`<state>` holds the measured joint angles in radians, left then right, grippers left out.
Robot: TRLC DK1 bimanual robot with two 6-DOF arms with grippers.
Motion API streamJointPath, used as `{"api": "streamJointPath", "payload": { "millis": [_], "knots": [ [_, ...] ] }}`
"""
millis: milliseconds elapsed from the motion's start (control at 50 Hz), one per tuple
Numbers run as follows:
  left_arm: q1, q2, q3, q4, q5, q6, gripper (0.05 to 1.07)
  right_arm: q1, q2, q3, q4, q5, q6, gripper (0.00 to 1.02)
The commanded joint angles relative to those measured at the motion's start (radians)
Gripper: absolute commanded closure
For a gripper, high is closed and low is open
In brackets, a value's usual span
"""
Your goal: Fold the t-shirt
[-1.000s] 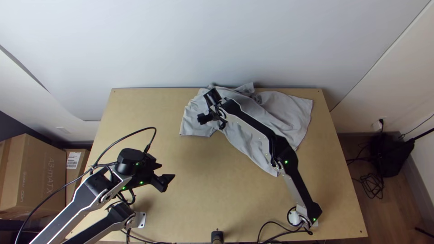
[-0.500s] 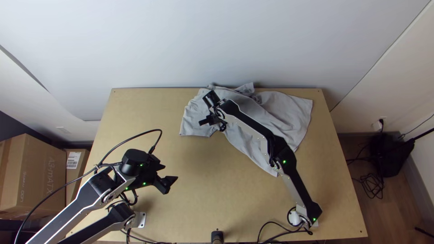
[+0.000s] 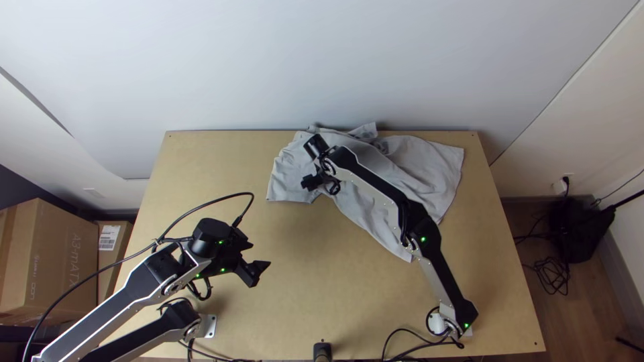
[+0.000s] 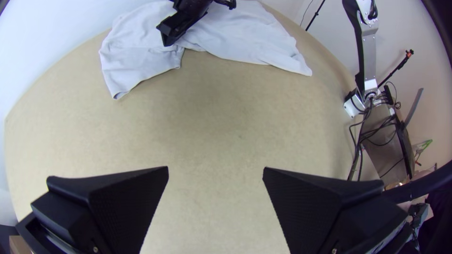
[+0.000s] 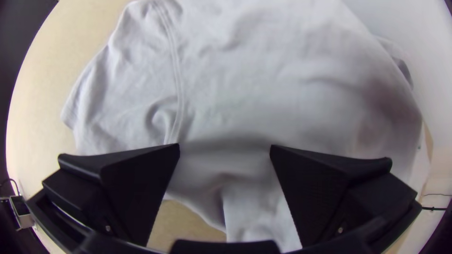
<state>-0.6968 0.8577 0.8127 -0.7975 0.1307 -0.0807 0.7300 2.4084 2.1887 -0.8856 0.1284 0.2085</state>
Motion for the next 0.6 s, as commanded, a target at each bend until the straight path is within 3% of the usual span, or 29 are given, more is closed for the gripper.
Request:
{"api": "streamJointPath", "payload": {
  "millis": [0,320,420,520,580],
  "knots": [
    [-0.010,0.004,0.017,0.009,0.007,0.021,0.10,0.029,-0.054,-0.007,-0.007,0.033,-0.043,0.03],
    [-0.009,0.000,0.008,0.009,0.009,0.019,0.10,0.080,-0.080,-0.096,0.053,0.056,-0.087,0.05],
    [-0.009,0.000,0.009,0.011,0.009,0.019,0.10,0.062,-0.058,-0.119,0.103,0.077,-0.089,0.16],
    [-0.010,0.000,0.016,0.011,0.009,0.019,0.10,0.042,-0.032,-0.124,0.103,0.094,-0.090,0.20],
    [-0.012,0.000,0.017,0.012,0.009,0.021,0.10,0.034,-0.025,-0.127,0.112,0.123,-0.090,0.41]
  ]
}}
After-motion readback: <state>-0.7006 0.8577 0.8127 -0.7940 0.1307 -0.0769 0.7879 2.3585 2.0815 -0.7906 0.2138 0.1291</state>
